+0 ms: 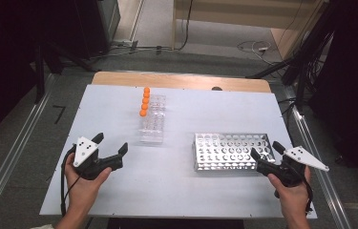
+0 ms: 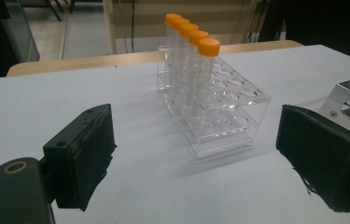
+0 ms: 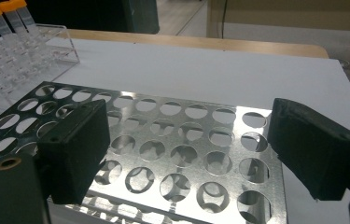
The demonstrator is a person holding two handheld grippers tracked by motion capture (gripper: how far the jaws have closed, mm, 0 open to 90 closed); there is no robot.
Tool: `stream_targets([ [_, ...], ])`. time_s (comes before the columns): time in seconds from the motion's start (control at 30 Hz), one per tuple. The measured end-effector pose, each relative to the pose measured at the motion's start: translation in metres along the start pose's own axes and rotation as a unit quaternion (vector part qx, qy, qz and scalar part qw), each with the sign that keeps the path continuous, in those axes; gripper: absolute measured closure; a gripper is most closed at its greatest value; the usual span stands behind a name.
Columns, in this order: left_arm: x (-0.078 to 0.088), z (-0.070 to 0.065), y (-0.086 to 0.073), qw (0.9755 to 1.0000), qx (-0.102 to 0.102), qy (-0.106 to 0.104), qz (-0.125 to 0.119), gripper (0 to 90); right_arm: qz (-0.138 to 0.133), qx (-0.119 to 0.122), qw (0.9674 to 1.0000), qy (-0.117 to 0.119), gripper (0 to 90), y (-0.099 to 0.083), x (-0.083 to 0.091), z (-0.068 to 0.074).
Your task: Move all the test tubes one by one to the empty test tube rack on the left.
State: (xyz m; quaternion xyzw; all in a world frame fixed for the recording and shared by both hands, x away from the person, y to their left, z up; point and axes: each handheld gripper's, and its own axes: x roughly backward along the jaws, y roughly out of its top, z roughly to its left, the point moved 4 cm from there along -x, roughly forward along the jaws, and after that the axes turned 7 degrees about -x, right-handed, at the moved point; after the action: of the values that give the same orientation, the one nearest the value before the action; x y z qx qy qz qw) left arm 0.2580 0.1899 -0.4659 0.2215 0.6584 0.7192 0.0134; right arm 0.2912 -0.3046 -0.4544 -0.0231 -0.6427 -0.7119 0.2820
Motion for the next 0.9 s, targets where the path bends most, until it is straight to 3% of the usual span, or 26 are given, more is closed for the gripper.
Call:
stream_targets([
  [0.9, 0.025, 0.040, -0.022, 0.9981, 0.017, 0.055, 0.021, 12.7, -0.011, -0.033, 0.9974, -0.064, 11.9, -0.010, 0.031, -0.046],
])
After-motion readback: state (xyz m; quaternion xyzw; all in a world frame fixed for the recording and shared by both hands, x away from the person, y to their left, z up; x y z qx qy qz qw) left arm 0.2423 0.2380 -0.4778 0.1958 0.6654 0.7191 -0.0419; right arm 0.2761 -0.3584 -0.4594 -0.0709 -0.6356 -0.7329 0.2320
